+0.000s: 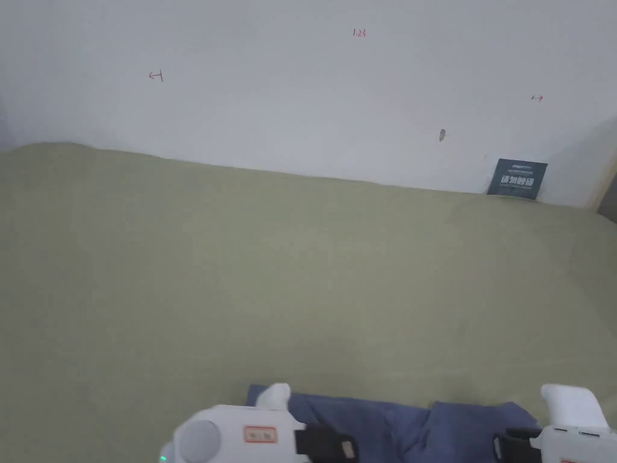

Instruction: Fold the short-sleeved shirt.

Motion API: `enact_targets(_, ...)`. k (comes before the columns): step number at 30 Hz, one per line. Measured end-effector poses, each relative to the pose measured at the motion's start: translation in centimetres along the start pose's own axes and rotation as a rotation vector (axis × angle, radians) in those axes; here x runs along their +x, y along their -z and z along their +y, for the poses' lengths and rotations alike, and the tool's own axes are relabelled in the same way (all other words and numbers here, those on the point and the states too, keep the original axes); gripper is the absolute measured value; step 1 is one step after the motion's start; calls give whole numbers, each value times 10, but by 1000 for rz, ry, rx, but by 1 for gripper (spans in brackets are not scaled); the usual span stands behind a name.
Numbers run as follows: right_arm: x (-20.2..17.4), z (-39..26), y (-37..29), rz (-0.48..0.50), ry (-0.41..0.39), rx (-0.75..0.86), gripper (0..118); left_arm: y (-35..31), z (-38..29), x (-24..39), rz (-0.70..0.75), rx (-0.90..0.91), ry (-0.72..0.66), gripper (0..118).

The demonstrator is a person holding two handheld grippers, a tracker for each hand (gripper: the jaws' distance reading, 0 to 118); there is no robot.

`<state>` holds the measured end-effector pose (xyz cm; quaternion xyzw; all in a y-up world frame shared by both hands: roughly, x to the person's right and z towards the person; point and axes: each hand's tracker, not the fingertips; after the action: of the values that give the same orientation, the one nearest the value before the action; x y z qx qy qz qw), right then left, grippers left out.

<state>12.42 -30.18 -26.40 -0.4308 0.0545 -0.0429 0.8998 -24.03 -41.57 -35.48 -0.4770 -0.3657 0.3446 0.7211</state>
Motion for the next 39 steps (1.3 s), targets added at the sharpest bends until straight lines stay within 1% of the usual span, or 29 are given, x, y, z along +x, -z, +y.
enact_targets(4, 0, 3, 0, -12, -5, 0, 7, -61, 23, -38, 102, 6, 17, 0)
enact_targets(9, -5, 2, 5, -13, -15, -15, 7, -99, 36, -64, 102, 21, 0, 0)
enact_targets(12, -7, 1, 9, -18, -25, -28, 7, -102, 44, -79, 43, 36, -71, 0)
enact_targets(13, -7, 0, 9, -18, -26, -30, 7, -101, 45, -82, 29, 49, -77, 5)
enact_targets(14, -6, 0, 9, -17, -25, -31, 7, -99, 47, -86, 1, 58, -90, 20)
enact_targets(15, -6, -1, 10, -17, -23, -33, 7, -97, 48, -90, -5, 61, -115, 50)
enact_targets(16, -5, -1, 10, -18, -21, -37, 7, -94, 49, -94, -22, 62, -139, 99)
enact_targets(17, -4, -2, 10, -19, -22, -40, 7, -89, 50, -97, -49, 57, -163, 118)
enact_targets(18, -3, -2, 10, -23, -23, -43, 7, -80, 49, -99, -75, 20, -180, 118)
enact_targets(20, 0, -2, 10, -32, -25, -47, 7, -72, 49, -102, -210, 44, -213, 118)
enact_targets(21, 2, -2, 10, -34, -24, -46, 7, -64, 48, -102, -205, 28, -238, 118)
enact_targets(22, 3, -1, 11, -37, -21, -46, 7, -56, 49, -102, -179, 20, -231, 118)
enact_targets(23, 4, -1, 11, -38, -18, -47, 7, -52, 49, -99, -182, 20, -219, 117)
enact_targets(24, 5, -1, 12, -39, -13, -48, 7, -47, 49, -94, -194, 17, -192, 110)
enact_targets(25, 5, -1, 12, -39, -10, -49, 7, -41, 51, -89, -185, -2, -176, 87)
enact_targets(26, 5, -1, 13, -40, -7, -50, 7, -37, 51, -86, -144, -35, -158, 52)
enact_targets(27, 6, -2, 14, -39, -6, -52, 7, -34, 50, -84, -103, -45, -148, 39)
enact_targets(28, 5, -3, 14, -38, -6, -53, 7, -32, 49, -84, -21, -52, -138, 23)
enact_targets(29, 4, -4, 15, -38, -6, -55, 7, -28, 48, -89, 66, -65, -129, 10)
enact_targets(30, 4, -4, 16, -38, -5, -56, 7, -27, 45, -95, 126, -56, -165, 10)
enact_targets(32, 2, -5, 18, -33, -6, -61, 7, -33, 38, -106, -82, 6, -290, 10)
enact_targets(35, -1, -6, 19, -27, -12, -65, 7, -41, 34, -95, 21, 23, -176, 10)
enact_targets(38, -5, -5, 19, -27, -21, -68, 7, -53, 37, -91, -24, 35, -220, 9)
enact_targets(39, -6, -4, 19, -26, -25, -67, 7, -60, 39, -88, -21, 47, -202, 9)
